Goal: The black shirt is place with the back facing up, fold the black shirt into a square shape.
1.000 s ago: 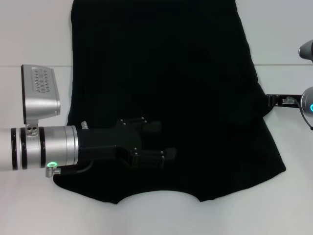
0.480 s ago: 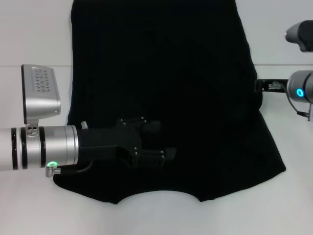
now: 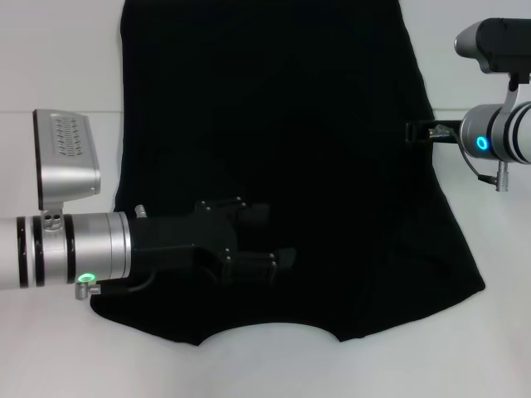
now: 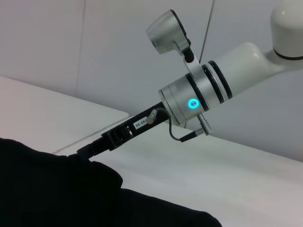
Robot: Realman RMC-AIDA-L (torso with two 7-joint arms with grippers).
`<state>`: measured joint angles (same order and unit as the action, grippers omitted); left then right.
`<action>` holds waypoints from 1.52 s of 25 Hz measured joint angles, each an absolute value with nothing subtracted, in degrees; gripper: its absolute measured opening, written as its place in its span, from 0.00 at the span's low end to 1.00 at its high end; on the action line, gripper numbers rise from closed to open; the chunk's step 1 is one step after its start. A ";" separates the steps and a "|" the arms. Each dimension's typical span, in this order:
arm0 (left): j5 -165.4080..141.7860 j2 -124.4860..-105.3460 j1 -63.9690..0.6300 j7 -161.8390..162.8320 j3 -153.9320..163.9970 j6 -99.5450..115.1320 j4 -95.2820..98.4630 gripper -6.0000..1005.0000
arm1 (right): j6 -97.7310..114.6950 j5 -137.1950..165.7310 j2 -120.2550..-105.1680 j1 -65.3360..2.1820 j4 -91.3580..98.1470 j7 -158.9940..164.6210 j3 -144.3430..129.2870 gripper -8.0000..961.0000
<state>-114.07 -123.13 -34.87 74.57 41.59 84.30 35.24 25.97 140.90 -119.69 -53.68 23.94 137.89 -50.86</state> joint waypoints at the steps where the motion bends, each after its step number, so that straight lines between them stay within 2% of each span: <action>1: -114.09 -123.13 -34.86 74.51 41.48 84.30 35.24 0.87 | 25.83 140.65 -119.73 -53.76 23.92 137.98 -50.80 0.06; 10: -114.10 -122.73 -34.69 74.37 40.70 84.07 35.24 0.87 | 25.23 137.12 -119.74 -54.34 24.07 136.80 -51.10 0.07; 13: -114.11 -122.71 -34.45 74.36 40.69 83.29 35.24 0.87 | 26.22 135.06 -119.72 -54.55 24.25 134.87 -51.10 0.30; 18: -114.16 -122.73 -33.97 74.69 40.66 82.85 35.24 0.87 | 28.18 134.12 -119.50 -54.38 24.38 132.68 -51.07 0.44; 23: -115.30 -122.64 -32.77 77.11 39.21 83.15 36.31 0.87 | 31.98 129.44 -119.32 -52.66 24.51 124.32 -50.55 0.45; 29: -115.75 -122.75 -28.35 83.56 38.94 83.56 42.65 0.87 | 36.17 117.34 -119.46 -50.04 24.62 113.34 -50.53 0.47; 34: -119.06 -123.09 -24.22 85.31 36.26 83.81 49.62 0.87 | 42.38 108.55 -119.69 -48.26 24.39 103.91 -50.87 0.60; 38: -124.81 -123.07 -23.41 86.69 31.66 84.15 52.53 0.87 | 44.38 104.79 -120.13 -48.16 22.52 100.28 -51.05 0.70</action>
